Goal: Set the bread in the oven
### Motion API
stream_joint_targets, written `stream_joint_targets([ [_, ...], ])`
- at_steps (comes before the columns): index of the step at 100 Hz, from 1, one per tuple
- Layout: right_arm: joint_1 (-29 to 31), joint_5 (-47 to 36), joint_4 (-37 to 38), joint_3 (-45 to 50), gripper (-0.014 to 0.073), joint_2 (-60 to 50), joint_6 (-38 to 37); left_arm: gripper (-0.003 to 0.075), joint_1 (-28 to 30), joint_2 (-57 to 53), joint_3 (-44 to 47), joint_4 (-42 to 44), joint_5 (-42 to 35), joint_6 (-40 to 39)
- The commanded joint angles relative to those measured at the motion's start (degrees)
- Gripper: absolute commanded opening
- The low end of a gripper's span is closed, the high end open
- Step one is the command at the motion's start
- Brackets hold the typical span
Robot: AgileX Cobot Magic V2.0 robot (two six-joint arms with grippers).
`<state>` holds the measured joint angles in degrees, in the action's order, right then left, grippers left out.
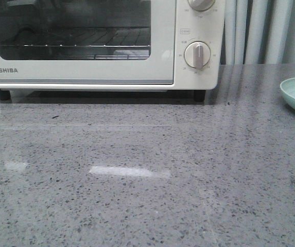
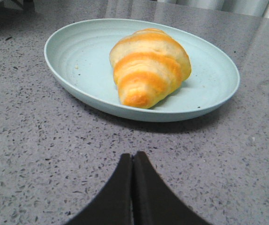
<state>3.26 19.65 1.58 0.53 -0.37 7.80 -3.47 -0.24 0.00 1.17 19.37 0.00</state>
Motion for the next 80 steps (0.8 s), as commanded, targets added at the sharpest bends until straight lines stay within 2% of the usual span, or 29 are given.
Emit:
stream_joint_targets([
  [1,0.0,-1.3,0.2,0.7,-0.0076,-1.4,0.2,-0.0021,0.2,-1.7,1.5,0.3,-3.9,0.0],
  [61,0.0,-1.3,0.2,0.7,-0.0076,-1.4,0.2,-0.0021,0.2,-1.7,1.5,0.3,-3.9,0.0],
  [71,0.0,-2.0,0.2,0.7,-0.0076,-1.4,0.2,-0.0021,0.2,-1.7,1.5,0.1,-6.3,0.0],
  [80,0.0,-8.8,0.2,0.7,-0.0076,-1.4,0.2,-0.0021,0.2,-1.7,1.5,-0.2,-11.5,0.0],
])
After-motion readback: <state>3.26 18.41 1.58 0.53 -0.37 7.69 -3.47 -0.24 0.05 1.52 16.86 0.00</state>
